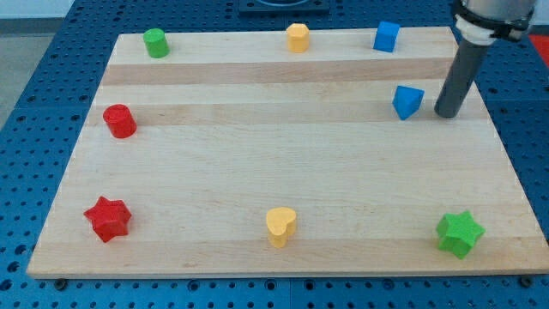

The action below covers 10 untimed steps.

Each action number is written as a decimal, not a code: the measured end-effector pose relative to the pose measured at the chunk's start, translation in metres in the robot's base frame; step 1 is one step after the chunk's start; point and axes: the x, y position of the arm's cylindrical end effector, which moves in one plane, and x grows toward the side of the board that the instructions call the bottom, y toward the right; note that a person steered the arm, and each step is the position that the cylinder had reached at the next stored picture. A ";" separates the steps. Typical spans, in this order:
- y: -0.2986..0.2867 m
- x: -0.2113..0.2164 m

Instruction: Slightly move the yellow hexagon downwards

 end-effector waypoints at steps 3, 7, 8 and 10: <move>-0.112 -0.026; -0.117 -0.037; -0.128 -0.038; -0.249 -0.044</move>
